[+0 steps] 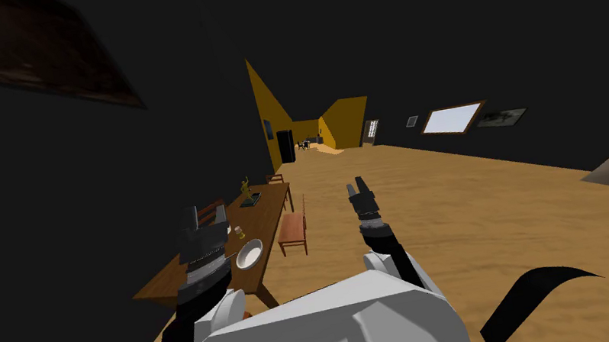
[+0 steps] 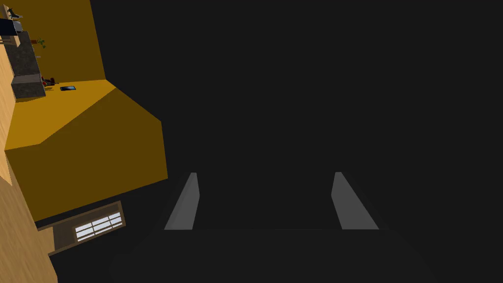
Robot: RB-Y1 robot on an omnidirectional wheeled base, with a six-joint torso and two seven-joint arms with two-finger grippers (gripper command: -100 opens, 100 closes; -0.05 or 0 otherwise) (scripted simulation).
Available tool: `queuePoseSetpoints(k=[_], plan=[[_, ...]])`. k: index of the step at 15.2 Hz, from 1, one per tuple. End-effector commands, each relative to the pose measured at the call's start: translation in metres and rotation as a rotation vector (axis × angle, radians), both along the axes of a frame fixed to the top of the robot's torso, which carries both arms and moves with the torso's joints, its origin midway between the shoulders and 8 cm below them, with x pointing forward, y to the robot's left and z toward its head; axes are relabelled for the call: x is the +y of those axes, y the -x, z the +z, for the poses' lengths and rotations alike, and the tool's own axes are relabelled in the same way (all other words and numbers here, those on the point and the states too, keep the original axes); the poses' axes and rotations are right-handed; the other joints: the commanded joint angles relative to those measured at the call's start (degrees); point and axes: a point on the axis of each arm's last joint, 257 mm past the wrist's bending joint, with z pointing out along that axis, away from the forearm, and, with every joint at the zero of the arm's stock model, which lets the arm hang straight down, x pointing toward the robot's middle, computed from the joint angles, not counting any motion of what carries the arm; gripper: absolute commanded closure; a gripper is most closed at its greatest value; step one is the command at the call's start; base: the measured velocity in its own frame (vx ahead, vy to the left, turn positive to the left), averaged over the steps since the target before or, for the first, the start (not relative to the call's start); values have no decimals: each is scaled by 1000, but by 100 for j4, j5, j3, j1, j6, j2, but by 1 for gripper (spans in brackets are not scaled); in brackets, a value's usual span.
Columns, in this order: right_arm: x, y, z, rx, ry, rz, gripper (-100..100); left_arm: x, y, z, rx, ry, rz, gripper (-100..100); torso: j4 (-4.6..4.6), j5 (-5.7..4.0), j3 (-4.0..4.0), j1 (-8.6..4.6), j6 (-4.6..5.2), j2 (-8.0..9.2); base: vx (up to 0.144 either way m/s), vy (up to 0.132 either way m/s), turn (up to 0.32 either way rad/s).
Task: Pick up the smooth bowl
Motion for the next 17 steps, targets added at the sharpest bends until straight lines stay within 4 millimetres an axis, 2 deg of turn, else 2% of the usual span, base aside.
queuePoseSetpoints(k=[1, 6, 8, 11, 17], plan=[[0, 0, 0, 0, 0, 0, 0, -2, -3, -4, 24, -32, -17, -100, 0, 0, 0, 0, 0, 0, 5, -2, -16], [0, 0, 0, 0, 0, 0, 0, -3, -14, -22, 107, -85, -49, -100, -2, 1, -6, 3, 0, -10, 23, -2, -31], [0, 0, 0, 0, 0, 0, 0, 2, -22, -40, 181, -104, -61, -100, -3, 0, -7, 1, 0, -12, 35, -3, -47], [0, 0, 0, 0, 0, 0, 0, 6, -28, -52, 233, -108, -65, -100, -4, 0, -10, 1, 0, -18, 42, -4, -46], [0, 0, 0, 0, 0, 0, 0, 24, -41, -93, 393, -100, -67, -100, -4, 0, -11, 0, 0, -18, 40, -3, -48]])
